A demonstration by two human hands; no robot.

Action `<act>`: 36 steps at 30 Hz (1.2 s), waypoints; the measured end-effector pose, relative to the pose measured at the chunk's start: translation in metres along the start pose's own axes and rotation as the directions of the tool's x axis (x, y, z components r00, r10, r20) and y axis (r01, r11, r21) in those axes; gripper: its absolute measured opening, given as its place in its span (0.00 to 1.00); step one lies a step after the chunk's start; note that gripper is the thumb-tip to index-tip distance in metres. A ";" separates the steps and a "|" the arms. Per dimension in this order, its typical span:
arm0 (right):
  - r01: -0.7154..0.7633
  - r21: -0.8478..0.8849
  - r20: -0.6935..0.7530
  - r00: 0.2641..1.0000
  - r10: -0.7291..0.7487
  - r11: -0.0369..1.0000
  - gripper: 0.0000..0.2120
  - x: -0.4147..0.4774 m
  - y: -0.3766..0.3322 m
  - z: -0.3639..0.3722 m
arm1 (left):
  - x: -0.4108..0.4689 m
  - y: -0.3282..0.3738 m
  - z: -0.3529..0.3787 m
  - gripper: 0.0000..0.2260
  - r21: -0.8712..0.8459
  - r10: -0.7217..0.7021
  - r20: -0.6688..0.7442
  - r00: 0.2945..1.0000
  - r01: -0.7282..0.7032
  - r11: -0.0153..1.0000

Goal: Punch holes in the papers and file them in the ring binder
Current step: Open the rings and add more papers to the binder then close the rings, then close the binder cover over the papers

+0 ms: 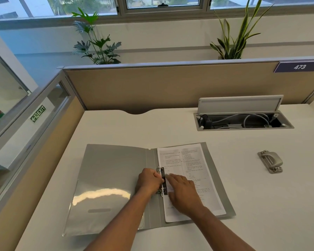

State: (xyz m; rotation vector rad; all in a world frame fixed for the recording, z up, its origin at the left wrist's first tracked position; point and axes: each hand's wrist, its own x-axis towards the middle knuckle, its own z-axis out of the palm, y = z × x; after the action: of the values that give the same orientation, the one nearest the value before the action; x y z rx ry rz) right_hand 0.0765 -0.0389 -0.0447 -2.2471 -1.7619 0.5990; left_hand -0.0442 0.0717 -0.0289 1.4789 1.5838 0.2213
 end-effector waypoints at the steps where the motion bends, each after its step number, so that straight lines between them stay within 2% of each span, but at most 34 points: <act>1: 0.010 -0.017 -0.005 1.000 -0.010 1.000 0.29 -0.001 -0.001 -0.001 | -0.001 0.000 0.000 0.07 0.022 0.004 -0.003 1.000 -0.004 1.000; 10: 0.031 -0.104 0.025 0.999 -0.029 0.994 0.26 -0.004 -0.005 -0.001 | -0.003 -0.006 -0.009 0.06 0.149 0.066 -0.004 0.998 -0.065 0.987; 18: 0.024 -0.118 0.051 0.999 -0.018 0.993 0.25 -0.004 -0.007 -0.004 | -0.007 -0.016 -0.052 0.08 0.211 0.195 -0.045 0.980 -0.182 0.961; 21: 0.023 -0.112 0.063 0.998 -0.016 0.993 0.24 -0.004 -0.007 -0.005 | -0.010 -0.015 -0.086 0.07 0.328 0.265 -0.195 0.944 -0.191 0.925; 25: 0.017 -0.103 0.064 0.998 -0.011 0.995 0.23 -0.003 -0.008 -0.005 | -0.009 -0.022 -0.141 0.18 0.498 0.300 -0.430 0.852 -0.054 0.866; 28: 0.014 -0.099 0.068 0.998 -0.007 0.995 0.23 -0.004 -0.009 -0.006 | -0.007 -0.034 -0.177 0.28 0.458 0.203 -0.556 0.806 0.093 0.884; 31: 0.012 -0.098 0.069 0.998 -0.005 0.995 0.23 -0.004 -0.010 -0.008 | -0.007 -0.043 -0.206 0.34 0.357 0.016 -0.546 0.838 0.215 0.909; 33: 0.009 -0.095 0.072 0.997 -0.003 0.995 0.23 -0.004 -0.011 -0.009 | -0.009 -0.045 -0.219 0.31 0.210 -0.100 -0.450 0.887 0.214 0.954; 36: 0.011 -0.097 0.075 0.997 -0.004 0.995 0.23 -0.003 -0.011 -0.008 | -0.004 -0.060 -0.233 0.16 0.060 -0.074 -0.370 0.926 0.103 0.993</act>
State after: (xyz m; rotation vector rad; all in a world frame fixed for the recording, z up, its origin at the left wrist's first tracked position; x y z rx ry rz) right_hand 0.0705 -0.0381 -0.0324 -2.3093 -1.8727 0.6157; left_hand -0.2506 0.1560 0.0618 1.4819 1.9740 0.4069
